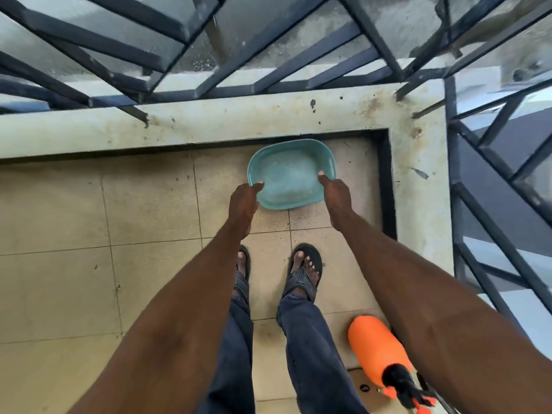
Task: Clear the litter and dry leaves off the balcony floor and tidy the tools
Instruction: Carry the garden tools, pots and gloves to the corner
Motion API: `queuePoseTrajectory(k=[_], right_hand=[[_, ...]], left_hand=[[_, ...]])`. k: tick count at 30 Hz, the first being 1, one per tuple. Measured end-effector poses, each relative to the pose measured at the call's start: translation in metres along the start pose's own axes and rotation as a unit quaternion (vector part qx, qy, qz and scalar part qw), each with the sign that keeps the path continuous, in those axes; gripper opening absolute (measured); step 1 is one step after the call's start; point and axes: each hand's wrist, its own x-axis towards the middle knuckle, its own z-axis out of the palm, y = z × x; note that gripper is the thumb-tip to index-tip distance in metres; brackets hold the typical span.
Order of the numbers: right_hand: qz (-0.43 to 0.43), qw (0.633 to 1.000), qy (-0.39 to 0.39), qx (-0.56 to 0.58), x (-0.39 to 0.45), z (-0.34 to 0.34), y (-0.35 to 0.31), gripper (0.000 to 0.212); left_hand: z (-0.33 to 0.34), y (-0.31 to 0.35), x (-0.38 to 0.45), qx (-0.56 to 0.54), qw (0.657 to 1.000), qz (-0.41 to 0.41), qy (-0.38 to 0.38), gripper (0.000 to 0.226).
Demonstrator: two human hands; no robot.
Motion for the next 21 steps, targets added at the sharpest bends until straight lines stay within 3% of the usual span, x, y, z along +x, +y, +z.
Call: queuePoseTrajectory(k=[3, 12, 16, 21], right_hand=[[-0.019, 0.997, -0.036, -0.072, -0.058, -0.002, -0.02, 0.054], [-0.17, 0.933, -0.113, -0.297, -0.296, -0.063, -0.118, 0.04], [-0.221, 0.894, -0.131, -0.368, -0.391, -0.101, -0.158, 0.038], [-0.274, 0.84, -0.146, -0.446, -0.481, -0.113, -0.167, 0.032]], left_hand=[[-0.008, 0.028, -0.055, 0.044, 0.998, 0.034, 0.002, 0.01], [-0.042, 0.119, -0.302, 0.306, 0.945, 0.11, 0.028, 0.043], [-0.059, 0.143, -0.409, 0.35, 0.926, 0.14, 0.029, 0.041], [-0.094, 0.133, -0.504, 0.331, 0.927, 0.163, 0.065, 0.046]])
